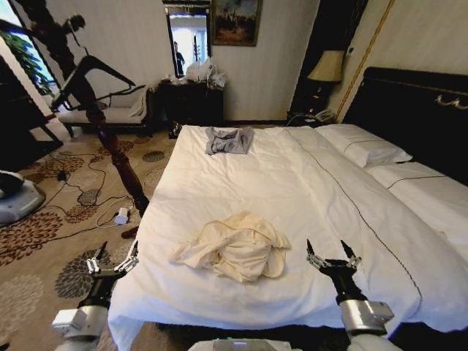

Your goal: Pick up the clothes from the bed and hang them on the clothes hanger.

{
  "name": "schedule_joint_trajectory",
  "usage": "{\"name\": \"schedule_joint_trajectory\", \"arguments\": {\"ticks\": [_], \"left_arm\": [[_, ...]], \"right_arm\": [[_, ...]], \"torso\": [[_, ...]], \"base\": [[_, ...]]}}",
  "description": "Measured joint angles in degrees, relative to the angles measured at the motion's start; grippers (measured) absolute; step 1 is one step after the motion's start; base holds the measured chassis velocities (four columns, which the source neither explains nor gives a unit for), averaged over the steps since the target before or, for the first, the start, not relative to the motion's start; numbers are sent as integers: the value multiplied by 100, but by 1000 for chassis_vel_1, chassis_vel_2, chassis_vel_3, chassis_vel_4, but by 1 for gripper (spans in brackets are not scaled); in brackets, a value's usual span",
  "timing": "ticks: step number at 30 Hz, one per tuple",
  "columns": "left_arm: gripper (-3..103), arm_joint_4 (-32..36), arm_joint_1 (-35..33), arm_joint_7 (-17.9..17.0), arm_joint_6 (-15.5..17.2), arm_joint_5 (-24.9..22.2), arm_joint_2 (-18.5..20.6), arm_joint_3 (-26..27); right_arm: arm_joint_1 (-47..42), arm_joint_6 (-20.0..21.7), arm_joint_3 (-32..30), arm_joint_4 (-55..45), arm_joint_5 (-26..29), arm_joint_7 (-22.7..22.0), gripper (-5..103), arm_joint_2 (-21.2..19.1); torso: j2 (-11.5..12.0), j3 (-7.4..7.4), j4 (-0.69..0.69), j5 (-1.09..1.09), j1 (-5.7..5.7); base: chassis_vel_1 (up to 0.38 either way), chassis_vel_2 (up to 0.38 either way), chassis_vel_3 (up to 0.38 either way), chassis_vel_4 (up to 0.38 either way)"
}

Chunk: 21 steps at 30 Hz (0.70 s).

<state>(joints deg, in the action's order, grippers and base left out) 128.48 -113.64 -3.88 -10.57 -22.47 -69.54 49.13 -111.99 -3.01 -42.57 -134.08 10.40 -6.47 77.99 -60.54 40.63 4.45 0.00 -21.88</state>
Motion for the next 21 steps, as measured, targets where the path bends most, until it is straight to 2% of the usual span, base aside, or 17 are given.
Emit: {"name": "schedule_joint_trajectory", "arguments": {"ticks": [13,21], "left_arm": [[99,-91,-126,43,3,106,48,-442],[97,-249,-10,161,122,-84,451,-837]], "right_arm": [[-105,33,281,211,-314,-194,100,117],[-107,34,266,235,-298,-207,100,106]], "torso": [[0,0,0,0,0],[0,0,0,0,0]], "base": [[0,0,0,0],[0,0,0,0]]}}
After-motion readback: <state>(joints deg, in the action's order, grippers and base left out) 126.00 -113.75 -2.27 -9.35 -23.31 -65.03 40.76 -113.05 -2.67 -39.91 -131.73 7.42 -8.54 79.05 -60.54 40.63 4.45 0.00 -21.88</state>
